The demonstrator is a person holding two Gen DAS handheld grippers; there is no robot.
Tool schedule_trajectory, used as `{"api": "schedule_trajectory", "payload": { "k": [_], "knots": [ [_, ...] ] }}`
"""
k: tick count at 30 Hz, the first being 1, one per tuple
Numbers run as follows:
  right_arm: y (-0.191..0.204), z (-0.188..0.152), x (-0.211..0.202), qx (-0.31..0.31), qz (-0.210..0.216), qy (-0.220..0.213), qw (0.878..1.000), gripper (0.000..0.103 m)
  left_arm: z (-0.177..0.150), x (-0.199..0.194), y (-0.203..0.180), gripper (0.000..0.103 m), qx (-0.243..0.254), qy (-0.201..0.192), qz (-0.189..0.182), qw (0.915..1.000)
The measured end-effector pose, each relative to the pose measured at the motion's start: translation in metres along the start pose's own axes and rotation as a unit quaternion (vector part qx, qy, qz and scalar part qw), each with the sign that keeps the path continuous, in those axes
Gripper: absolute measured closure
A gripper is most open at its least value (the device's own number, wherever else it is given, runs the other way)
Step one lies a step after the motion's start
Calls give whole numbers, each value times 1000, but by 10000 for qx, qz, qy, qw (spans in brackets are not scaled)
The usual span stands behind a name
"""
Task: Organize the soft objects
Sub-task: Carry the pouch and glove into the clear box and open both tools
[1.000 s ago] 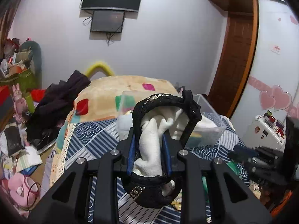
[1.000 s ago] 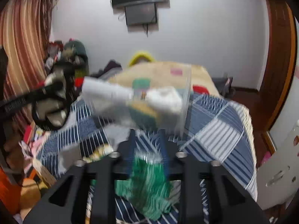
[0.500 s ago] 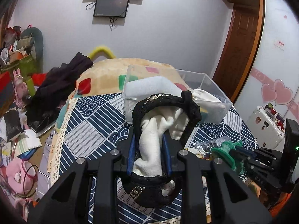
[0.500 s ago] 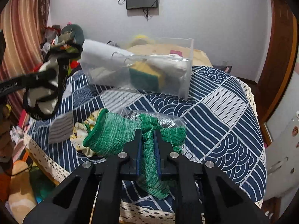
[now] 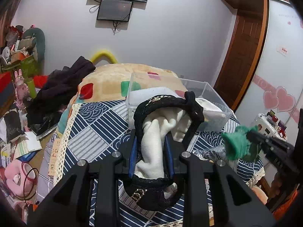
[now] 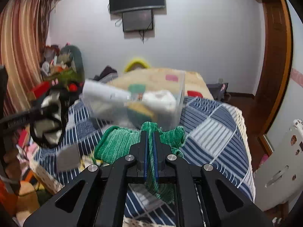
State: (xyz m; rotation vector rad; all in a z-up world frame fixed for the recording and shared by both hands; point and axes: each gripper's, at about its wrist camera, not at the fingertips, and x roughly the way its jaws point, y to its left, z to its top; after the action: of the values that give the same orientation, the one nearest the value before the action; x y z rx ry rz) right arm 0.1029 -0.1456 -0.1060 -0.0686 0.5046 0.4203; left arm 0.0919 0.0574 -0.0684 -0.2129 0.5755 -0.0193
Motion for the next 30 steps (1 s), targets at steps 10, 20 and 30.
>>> {"api": "schedule_trajectory", "payload": {
  "k": [10,20,30],
  "knots": [
    [-11,52,-10,132,-34,-839,9964,98,45,-11,1,77,57,-521,11,9986],
    [10,96,30,12,116,-1089,9940,98,99,20,-22,76,675,-987,353,9922],
    [8,84,100,-5,99,-63,9999,98,99,118,-23,76,894,151,264,9955]
  ]
}}
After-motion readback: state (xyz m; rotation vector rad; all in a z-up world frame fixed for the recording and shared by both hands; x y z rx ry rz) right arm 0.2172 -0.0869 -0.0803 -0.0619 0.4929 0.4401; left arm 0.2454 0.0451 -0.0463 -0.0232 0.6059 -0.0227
